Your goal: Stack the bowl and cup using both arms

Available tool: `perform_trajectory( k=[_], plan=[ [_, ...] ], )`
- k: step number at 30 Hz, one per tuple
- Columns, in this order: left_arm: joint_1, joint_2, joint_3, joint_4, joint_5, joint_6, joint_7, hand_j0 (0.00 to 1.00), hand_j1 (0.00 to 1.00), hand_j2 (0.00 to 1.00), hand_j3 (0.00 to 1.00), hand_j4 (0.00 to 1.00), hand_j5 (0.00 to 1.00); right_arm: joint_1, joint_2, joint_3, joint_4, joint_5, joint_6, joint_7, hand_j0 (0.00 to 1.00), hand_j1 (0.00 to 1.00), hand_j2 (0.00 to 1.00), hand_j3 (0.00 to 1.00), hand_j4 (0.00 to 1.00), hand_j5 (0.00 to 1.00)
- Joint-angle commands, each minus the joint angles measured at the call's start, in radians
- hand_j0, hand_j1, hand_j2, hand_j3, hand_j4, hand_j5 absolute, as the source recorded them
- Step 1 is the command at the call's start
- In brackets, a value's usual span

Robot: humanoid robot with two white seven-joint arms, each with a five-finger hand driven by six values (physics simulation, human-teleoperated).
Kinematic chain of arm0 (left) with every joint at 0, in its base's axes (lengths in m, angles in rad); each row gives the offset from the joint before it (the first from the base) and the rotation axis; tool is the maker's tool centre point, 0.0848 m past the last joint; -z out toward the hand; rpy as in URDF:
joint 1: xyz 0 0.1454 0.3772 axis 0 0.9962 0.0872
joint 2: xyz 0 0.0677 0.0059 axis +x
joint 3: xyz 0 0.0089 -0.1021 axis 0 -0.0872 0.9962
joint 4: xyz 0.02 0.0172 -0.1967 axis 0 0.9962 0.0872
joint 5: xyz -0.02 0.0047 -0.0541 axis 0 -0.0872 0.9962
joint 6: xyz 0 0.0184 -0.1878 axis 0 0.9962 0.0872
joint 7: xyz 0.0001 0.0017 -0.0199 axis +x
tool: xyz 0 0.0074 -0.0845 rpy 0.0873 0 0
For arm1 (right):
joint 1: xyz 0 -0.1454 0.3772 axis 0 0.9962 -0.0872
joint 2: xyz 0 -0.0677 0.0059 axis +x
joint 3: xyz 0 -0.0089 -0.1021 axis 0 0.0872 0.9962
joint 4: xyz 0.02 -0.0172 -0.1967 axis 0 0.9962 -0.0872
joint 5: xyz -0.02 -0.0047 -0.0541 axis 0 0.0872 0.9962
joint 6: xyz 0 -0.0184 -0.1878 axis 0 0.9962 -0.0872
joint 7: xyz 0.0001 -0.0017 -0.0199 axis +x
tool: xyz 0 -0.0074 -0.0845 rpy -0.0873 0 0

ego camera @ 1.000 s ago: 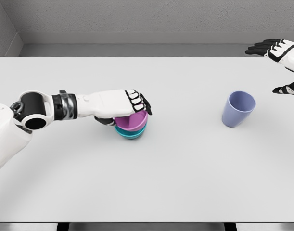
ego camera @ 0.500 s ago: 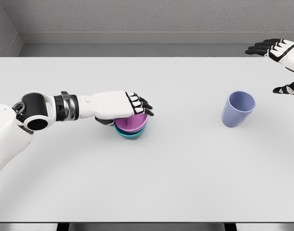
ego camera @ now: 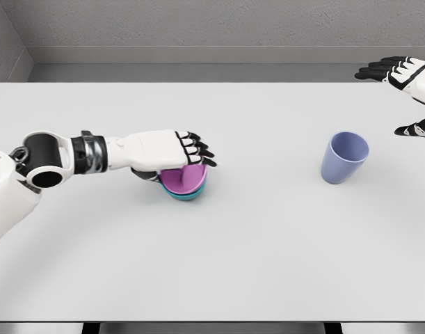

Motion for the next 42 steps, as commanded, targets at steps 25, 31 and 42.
perform_trajectory(
  k=[25,31,42],
  plan=[
    [-0.018,0.270,0.067,0.192,0.360,0.003,0.001,1.00,1.00,1.00,1.00,1.00,1.00,-0.063,0.018,-0.005,0.003,0.094,0.073,0.300,1.00,1.00,1.00,1.00,1.00,1.00],
    [-0.018,0.278,0.067,0.226,0.377,0.003,0.001,1.00,1.00,1.00,1.00,1.00,1.00,-0.181,0.087,0.052,0.043,0.115,0.073,0.402,1.00,1.00,1.00,1.00,1.00,1.00],
    [-0.032,0.281,0.068,0.271,0.376,0.003,0.001,1.00,1.00,1.00,1.00,1.00,1.00,-0.367,0.180,0.227,0.139,0.164,0.067,0.402,1.00,1.00,1.00,1.00,1.00,1.00]
  ],
)
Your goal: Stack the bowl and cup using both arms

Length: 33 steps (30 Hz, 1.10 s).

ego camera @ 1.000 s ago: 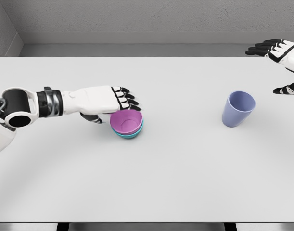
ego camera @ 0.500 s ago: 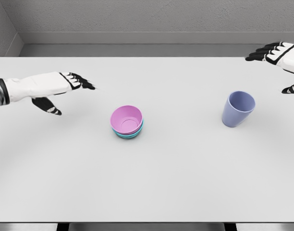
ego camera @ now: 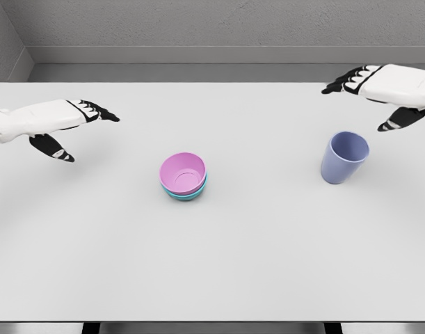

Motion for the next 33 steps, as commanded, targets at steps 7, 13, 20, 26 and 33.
perform_trajectory(
  k=[7,13,20,26,33],
  plan=[
    [0.000,-0.001,0.001,0.005,0.005,0.003,-0.001,1.00,1.00,1.00,1.00,1.00,1.00,0.035,-0.041,0.045,-0.005,-0.002,-0.008,0.000,1.00,1.00,1.00,1.00,1.00,1.00],
    [0.000,-0.001,0.001,0.005,0.005,0.003,-0.001,1.00,1.00,1.00,1.00,1.00,1.00,0.038,-0.034,0.099,0.002,-0.002,-0.005,0.000,1.00,1.00,1.00,1.00,1.00,1.00],
    [0.002,-0.001,0.001,0.003,0.005,0.003,-0.001,1.00,1.00,1.00,1.00,1.00,1.00,0.032,-0.014,0.139,0.061,-0.002,0.002,0.000,1.00,1.00,1.00,1.00,1.00,1.00],
    [0.002,-0.001,0.001,0.002,0.005,0.003,0.000,1.00,1.00,1.00,1.00,1.00,1.00,0.026,0.013,0.159,0.087,-0.002,0.004,0.000,1.00,1.00,1.00,1.00,1.00,1.00],
    [0.002,0.001,0.001,0.000,0.005,0.003,-0.001,1.00,1.00,1.00,1.00,1.00,1.00,0.025,0.036,0.161,0.103,0.000,0.004,0.000,1.00,1.00,1.00,1.00,1.00,1.00]
  ],
)
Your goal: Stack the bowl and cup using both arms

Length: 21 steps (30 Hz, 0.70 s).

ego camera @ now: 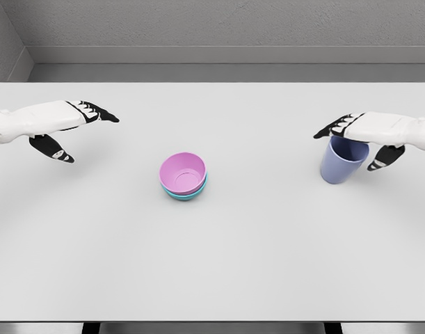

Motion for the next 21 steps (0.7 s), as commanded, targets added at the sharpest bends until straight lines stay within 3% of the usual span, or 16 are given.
perform_trajectory(
  k=[1,10,14,21],
  plan=[
    [0.000,0.001,0.001,-0.001,0.006,0.003,0.000,1.00,1.00,1.00,1.00,1.00,1.00,0.000,0.005,0.001,0.007,-0.004,0.002,0.000,1.00,1.00,1.00,1.00,1.00,1.00],
    [0.000,0.001,0.001,-0.002,0.006,0.003,0.000,1.00,1.00,1.00,1.00,1.00,1.00,0.000,0.012,0.016,0.010,-0.004,0.002,0.000,0.99,0.99,0.99,0.99,0.99,0.99],
    [0.000,0.001,0.001,-0.002,0.006,0.003,0.002,1.00,1.00,1.00,1.00,1.00,1.00,0.000,0.011,0.028,0.007,-0.004,-0.004,0.000,0.66,0.66,0.66,0.66,0.66,0.66],
    [0.000,0.003,0.001,-0.002,0.006,0.003,0.000,1.00,1.00,1.00,1.00,1.00,1.00,-0.002,0.011,0.028,0.005,-0.002,-0.004,0.000,0.66,0.66,0.66,0.66,0.66,0.66]
  ],
)
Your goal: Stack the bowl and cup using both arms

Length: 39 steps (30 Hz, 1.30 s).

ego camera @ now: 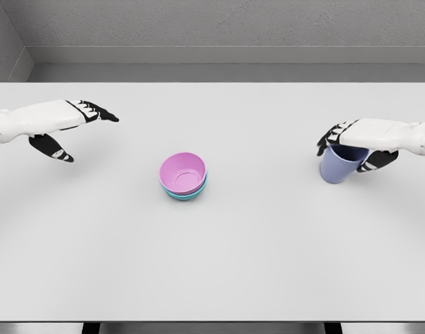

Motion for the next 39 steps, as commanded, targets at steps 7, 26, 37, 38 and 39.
perform_trajectory(
  k=[7,26,37,38,39],
  plan=[
    [0.000,0.001,0.001,-0.003,0.006,0.002,0.000,1.00,1.00,1.00,1.00,1.00,1.00,-0.021,0.000,-0.002,-0.009,0.006,0.002,0.000,0.66,0.66,0.66,0.66,0.66,0.66],
    [-0.002,0.001,0.001,-0.003,0.006,0.002,0.000,1.00,1.00,1.00,1.00,1.00,1.00,-0.072,0.021,-0.035,-0.012,0.001,-0.006,0.000,0.65,0.65,0.65,0.65,0.65,0.65],
    [-0.002,0.003,0.001,-0.003,0.006,0.002,0.000,1.00,1.00,1.00,1.00,1.00,1.00,-0.086,0.023,-0.060,-0.101,-0.002,-0.004,0.000,0.64,0.64,0.64,0.64,0.64,0.64],
    [-0.002,0.003,0.001,-0.003,0.006,0.002,0.002,1.00,1.00,1.00,1.00,1.00,1.00,-0.089,0.024,-0.060,-0.105,-0.004,-0.004,0.000,0.64,0.64,0.64,0.64,0.64,0.64],
    [-0.002,0.003,0.001,-0.003,0.006,0.002,0.000,1.00,1.00,1.00,1.00,1.00,1.00,-0.094,0.042,-0.060,-0.114,-0.004,-0.004,0.000,0.64,0.64,0.64,0.64,0.64,0.64]
  ],
)
